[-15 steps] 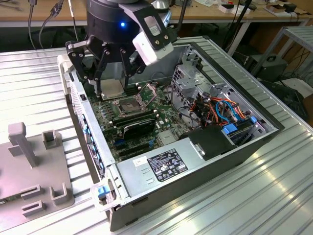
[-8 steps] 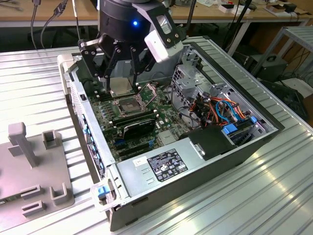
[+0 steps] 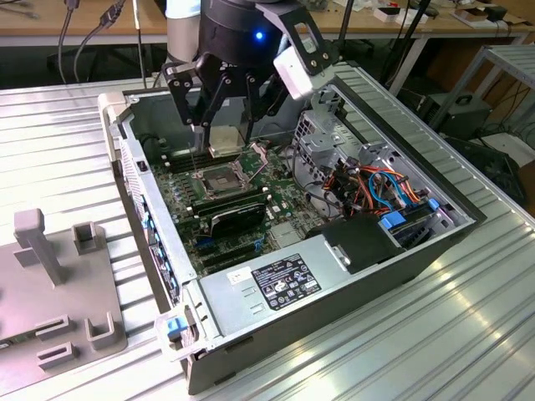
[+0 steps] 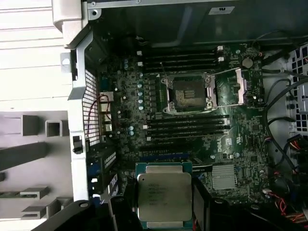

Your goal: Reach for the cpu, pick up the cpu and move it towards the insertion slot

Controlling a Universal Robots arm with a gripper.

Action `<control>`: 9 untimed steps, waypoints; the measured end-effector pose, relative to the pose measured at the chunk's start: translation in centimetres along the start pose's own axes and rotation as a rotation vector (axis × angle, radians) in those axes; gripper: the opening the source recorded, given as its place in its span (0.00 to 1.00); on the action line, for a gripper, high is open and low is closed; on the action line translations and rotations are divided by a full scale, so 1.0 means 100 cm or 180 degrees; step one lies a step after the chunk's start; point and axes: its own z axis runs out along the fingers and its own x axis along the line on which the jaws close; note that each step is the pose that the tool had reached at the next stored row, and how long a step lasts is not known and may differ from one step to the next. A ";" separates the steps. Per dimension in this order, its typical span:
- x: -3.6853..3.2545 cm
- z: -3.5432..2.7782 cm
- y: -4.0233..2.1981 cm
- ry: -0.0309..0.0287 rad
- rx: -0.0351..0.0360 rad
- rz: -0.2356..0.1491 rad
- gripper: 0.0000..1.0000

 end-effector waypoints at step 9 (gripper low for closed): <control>-0.0140 0.0008 0.0151 0.0000 0.0001 0.0000 0.55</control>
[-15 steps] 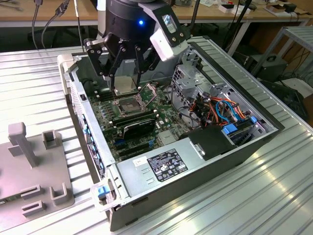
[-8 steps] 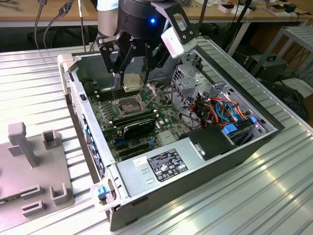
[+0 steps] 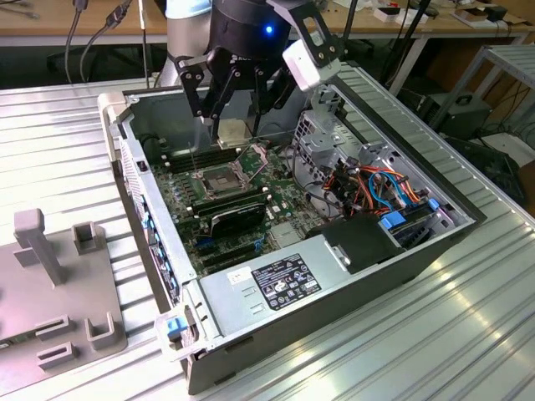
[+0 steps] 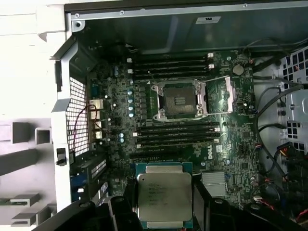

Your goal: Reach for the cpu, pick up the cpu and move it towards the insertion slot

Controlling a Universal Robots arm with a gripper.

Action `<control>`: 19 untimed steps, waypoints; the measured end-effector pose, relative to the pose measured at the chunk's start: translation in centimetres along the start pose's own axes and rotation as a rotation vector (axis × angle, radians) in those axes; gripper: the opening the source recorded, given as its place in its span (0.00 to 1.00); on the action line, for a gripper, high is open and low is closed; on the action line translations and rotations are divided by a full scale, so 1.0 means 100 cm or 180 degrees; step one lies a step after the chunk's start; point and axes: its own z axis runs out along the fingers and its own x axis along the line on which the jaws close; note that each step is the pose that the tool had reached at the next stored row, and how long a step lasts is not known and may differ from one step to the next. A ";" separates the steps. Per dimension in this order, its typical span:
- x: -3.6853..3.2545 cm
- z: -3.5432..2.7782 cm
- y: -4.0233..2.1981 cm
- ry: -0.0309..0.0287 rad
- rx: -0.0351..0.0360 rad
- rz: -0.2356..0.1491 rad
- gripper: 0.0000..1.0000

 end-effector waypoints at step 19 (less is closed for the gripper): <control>-0.0204 0.0025 0.0170 0.0000 0.0000 0.0000 0.55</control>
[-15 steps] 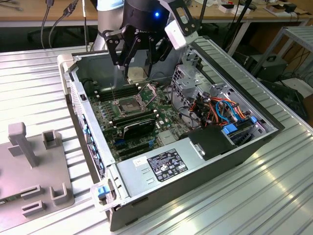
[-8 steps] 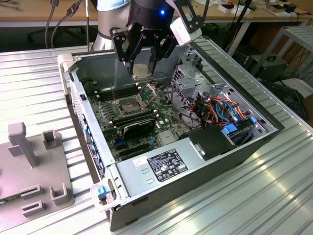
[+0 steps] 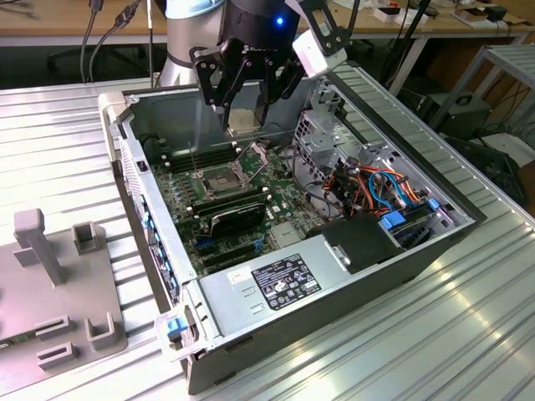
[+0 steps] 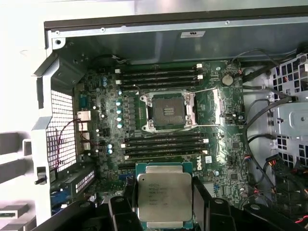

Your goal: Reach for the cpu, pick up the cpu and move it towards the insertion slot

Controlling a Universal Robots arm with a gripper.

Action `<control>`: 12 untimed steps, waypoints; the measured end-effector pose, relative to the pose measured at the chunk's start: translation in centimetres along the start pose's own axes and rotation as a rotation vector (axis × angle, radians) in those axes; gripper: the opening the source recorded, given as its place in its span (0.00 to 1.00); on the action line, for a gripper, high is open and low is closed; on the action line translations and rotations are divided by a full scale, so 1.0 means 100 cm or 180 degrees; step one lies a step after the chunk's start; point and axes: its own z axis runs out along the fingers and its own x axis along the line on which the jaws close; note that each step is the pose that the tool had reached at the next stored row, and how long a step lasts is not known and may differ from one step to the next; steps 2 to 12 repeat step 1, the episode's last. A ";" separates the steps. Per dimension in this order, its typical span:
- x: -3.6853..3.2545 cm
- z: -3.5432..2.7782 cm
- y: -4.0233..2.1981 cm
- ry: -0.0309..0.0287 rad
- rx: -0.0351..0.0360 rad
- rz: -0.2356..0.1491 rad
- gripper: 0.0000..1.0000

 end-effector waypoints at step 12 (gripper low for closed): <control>-0.0001 0.0000 0.0000 0.0000 0.0000 0.0000 0.55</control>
